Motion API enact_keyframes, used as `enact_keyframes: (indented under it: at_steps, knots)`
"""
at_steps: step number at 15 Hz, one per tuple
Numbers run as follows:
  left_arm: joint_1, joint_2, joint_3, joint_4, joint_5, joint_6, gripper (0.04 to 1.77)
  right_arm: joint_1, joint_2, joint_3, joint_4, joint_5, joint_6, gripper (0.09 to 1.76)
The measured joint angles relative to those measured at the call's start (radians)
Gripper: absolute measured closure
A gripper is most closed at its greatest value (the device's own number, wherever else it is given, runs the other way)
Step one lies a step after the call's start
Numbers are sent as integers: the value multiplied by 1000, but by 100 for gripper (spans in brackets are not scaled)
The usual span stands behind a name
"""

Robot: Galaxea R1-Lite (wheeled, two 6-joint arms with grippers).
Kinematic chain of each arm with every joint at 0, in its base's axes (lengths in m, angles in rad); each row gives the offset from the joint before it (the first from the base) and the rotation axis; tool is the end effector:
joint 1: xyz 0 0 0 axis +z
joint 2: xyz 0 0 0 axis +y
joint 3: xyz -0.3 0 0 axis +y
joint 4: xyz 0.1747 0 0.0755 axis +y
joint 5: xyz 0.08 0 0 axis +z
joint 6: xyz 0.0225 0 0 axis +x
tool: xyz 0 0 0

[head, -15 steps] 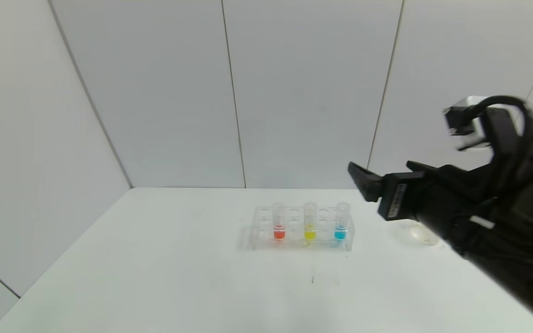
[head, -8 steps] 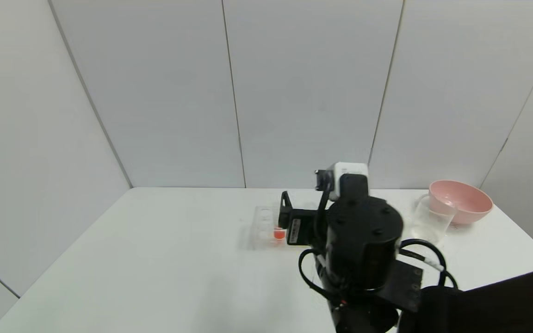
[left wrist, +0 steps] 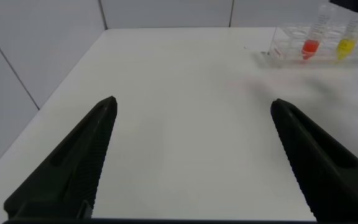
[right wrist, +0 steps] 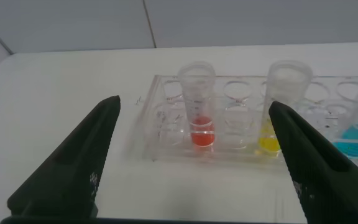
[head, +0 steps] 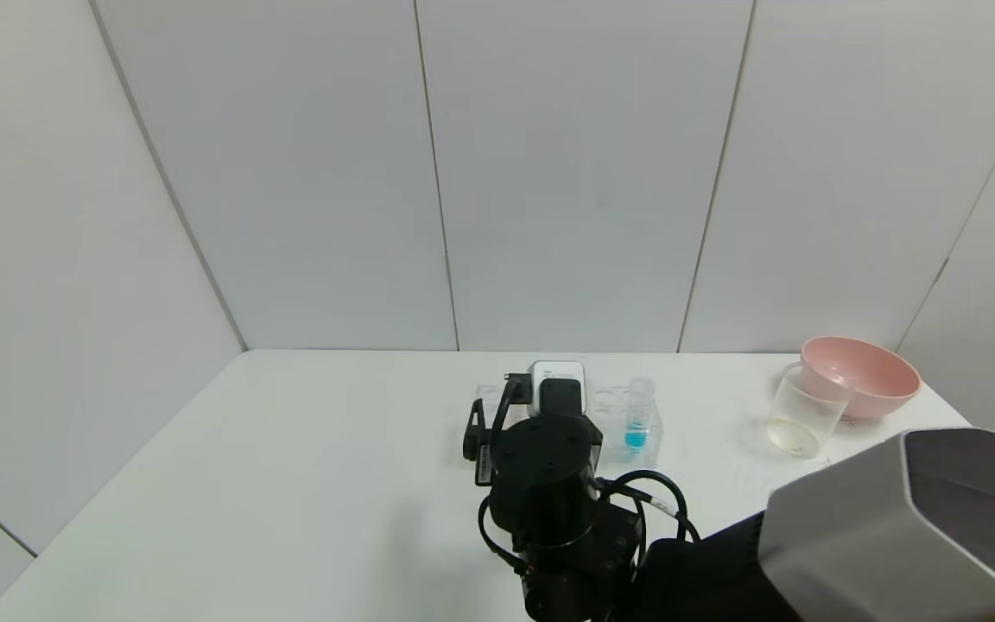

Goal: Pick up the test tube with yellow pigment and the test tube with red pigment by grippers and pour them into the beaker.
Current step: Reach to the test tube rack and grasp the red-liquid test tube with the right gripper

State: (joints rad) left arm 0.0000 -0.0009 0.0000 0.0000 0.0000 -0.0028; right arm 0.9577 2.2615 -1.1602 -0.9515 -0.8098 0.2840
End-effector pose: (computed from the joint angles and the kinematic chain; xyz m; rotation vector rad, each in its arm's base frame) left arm -0.0229 0.0000 0.0755 -0.0028 -0.0009 0.0000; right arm 0.2619 0.3439 0.0953 0.1674 0.1151 0.1328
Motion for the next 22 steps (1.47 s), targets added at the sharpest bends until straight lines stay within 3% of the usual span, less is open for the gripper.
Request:
enact_keyframes:
  at_steps: [10, 14, 18, 21, 22]
  knots:
    - [0, 0, 0, 0, 0, 0, 5, -101, 186, -221, 80, 133, 2, 14]
    - [0, 0, 0, 0, 0, 0, 5, -114, 223, -277, 101, 143, 2, 14]
    - [0, 0, 0, 0, 0, 0, 5, -126, 237, -308, 124, 167, 0, 74]
    - [0, 0, 0, 0, 0, 0, 5, -131, 240, -315, 125, 176, -3, 105]
    - [0, 0, 0, 0, 0, 0, 5, -133, 240, -318, 127, 175, -4, 123]
